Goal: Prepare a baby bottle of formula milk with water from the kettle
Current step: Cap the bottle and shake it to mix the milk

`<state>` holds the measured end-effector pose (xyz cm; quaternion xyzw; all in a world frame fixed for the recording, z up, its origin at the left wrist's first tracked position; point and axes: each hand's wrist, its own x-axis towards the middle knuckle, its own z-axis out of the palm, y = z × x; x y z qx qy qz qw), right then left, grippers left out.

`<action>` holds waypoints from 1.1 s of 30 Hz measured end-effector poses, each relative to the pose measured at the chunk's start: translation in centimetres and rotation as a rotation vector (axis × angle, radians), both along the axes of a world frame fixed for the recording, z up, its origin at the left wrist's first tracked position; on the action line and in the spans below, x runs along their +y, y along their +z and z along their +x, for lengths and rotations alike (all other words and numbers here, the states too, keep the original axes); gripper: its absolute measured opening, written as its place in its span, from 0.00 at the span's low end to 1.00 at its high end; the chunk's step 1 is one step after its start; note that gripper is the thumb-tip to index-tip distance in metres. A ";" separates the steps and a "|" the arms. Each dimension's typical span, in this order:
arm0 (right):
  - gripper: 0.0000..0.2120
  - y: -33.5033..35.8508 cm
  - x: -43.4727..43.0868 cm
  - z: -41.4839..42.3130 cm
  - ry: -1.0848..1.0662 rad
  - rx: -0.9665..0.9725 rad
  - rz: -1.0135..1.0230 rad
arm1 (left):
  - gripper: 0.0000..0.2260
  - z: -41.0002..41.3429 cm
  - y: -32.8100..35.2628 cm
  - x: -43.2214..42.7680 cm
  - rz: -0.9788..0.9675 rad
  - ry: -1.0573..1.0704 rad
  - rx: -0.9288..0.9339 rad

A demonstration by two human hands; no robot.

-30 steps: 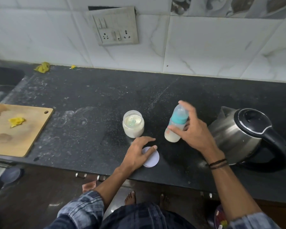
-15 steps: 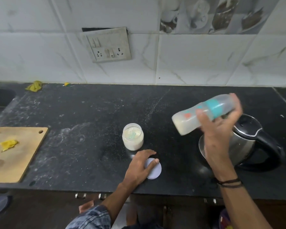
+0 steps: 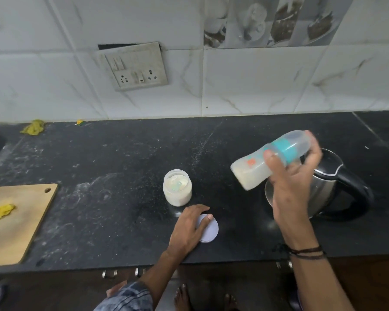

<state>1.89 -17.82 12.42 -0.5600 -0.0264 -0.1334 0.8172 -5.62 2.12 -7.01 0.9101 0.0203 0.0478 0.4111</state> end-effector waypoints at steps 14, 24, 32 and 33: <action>0.42 -1.5 -3.2 -0.1 0.283 0.036 -0.281 | 0.20 1.0 3.9 -2.4 0.090 0.073 -0.101; 0.43 -2.1 -4.8 1.6 0.307 0.122 -0.400 | 0.27 5.0 5.9 -14.2 -0.065 -0.192 0.068; 0.43 -3.1 -5.6 2.6 0.304 0.098 -0.514 | 0.37 5.9 5.4 -18.8 -0.263 -0.177 0.130; 0.43 -3.0 -5.6 2.8 0.303 0.093 -0.523 | 0.39 6.1 5.3 -19.2 -0.274 -0.167 0.130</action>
